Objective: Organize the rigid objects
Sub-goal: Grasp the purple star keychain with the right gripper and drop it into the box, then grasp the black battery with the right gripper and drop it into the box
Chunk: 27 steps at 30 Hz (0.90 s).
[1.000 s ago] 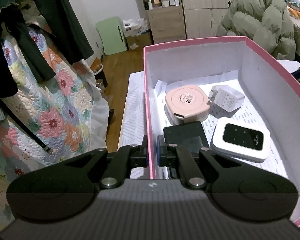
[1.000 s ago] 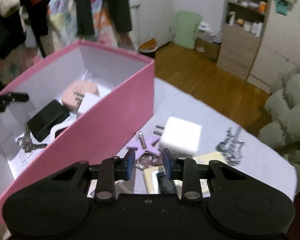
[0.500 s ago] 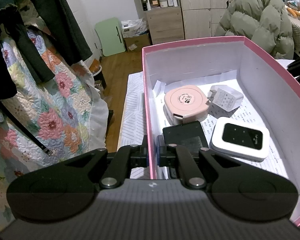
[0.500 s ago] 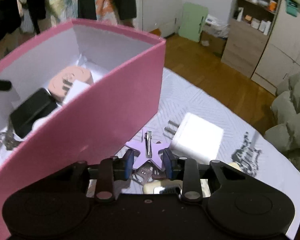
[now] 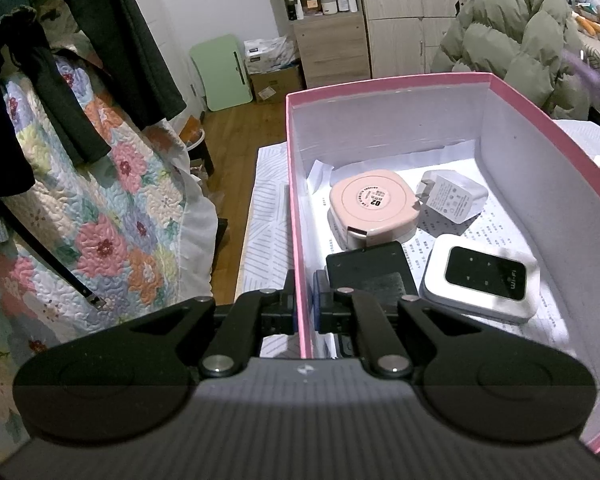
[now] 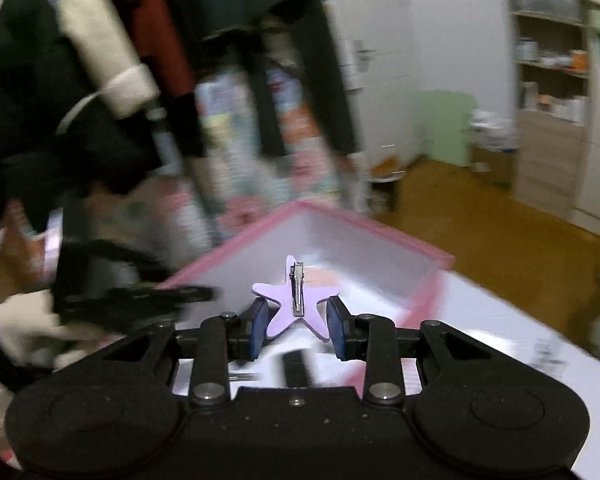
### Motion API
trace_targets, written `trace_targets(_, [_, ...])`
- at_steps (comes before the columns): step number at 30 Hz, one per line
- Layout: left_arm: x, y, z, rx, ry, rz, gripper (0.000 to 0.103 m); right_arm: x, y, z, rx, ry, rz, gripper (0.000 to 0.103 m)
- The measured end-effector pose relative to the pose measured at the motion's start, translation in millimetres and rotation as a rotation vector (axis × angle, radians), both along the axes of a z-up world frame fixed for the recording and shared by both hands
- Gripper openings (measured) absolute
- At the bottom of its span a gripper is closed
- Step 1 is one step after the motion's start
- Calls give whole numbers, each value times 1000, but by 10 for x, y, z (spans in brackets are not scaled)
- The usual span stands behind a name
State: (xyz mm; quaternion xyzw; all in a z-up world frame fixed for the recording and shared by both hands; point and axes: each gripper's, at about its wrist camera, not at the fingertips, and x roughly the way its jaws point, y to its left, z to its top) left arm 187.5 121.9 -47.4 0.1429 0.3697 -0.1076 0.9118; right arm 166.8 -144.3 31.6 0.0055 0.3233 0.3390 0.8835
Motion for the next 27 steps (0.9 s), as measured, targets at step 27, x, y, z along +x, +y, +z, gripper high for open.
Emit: trace_targets(27, [22,-13,-37,7,23,4,6,-357,-1027,-1101,-257,180,-283,58])
